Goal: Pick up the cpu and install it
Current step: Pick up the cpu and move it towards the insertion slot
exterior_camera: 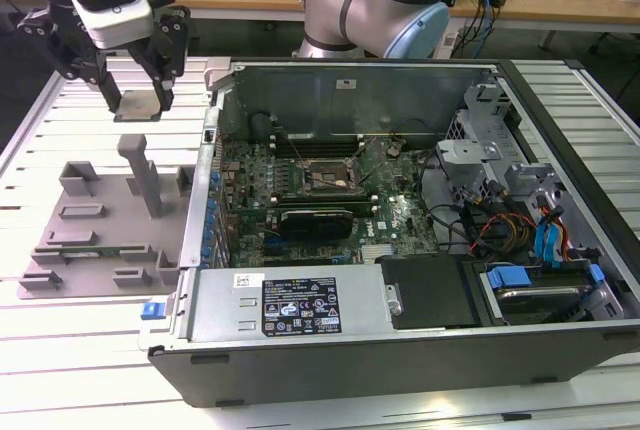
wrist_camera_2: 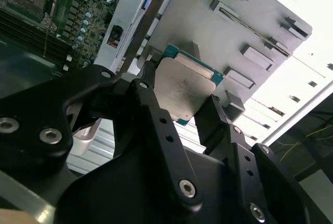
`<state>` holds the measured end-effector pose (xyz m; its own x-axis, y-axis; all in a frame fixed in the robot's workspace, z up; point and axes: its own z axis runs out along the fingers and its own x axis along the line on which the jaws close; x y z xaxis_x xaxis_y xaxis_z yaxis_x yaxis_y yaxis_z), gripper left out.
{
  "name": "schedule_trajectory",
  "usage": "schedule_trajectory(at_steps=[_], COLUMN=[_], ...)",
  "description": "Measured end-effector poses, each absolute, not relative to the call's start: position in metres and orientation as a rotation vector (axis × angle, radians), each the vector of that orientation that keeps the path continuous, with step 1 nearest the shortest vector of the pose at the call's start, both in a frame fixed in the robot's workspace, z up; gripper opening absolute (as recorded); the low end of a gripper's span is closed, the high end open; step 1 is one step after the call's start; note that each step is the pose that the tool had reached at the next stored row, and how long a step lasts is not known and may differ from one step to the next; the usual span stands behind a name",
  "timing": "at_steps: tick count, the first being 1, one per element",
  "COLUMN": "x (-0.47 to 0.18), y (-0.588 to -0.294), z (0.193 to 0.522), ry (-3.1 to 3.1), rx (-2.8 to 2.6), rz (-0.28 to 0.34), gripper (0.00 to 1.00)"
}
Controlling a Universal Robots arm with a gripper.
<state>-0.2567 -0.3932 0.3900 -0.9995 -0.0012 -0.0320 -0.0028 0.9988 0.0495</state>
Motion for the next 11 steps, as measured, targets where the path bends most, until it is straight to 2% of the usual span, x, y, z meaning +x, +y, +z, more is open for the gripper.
schedule_trajectory(at_steps=[11], x=[-0.2488], y=[-0.3932], z=[0.3900], ry=[3.109], rx=[-0.003], rz=[0.077], gripper=[0.55])
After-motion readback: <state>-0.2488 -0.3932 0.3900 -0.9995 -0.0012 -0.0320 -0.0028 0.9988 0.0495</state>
